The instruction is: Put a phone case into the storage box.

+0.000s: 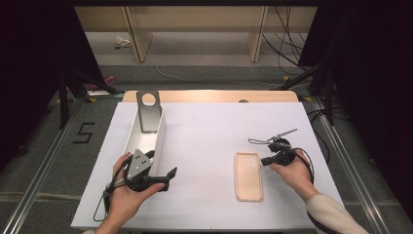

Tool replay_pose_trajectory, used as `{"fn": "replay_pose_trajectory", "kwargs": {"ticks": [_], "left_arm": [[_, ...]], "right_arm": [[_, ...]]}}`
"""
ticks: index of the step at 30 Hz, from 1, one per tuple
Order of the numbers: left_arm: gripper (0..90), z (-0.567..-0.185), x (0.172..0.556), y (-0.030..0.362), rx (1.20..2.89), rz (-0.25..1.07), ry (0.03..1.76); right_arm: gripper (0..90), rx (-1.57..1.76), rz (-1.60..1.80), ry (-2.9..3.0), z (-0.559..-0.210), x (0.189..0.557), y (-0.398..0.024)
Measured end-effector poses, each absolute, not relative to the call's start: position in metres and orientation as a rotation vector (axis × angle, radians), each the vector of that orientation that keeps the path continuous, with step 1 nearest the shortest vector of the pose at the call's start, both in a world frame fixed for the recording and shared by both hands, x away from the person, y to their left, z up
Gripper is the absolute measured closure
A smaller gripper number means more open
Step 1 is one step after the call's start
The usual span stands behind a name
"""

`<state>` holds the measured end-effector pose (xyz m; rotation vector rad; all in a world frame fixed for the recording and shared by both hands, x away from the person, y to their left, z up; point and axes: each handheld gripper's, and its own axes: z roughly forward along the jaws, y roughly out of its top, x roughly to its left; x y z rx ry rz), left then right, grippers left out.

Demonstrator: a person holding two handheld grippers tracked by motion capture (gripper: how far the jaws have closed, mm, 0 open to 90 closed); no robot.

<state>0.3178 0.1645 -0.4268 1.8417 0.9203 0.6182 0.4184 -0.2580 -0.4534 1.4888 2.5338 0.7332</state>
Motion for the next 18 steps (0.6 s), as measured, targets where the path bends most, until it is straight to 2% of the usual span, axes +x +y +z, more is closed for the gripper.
{"fn": "replay_pose_trajectory", "kwargs": {"ticks": [18], "left_arm": [[8.9,-0.4265,0.3178,0.1648,1.838,0.618,0.921]], "right_arm": [[90.0,1.530,0.654,2.537,-0.4589,0.4292,-0.2474]]}}
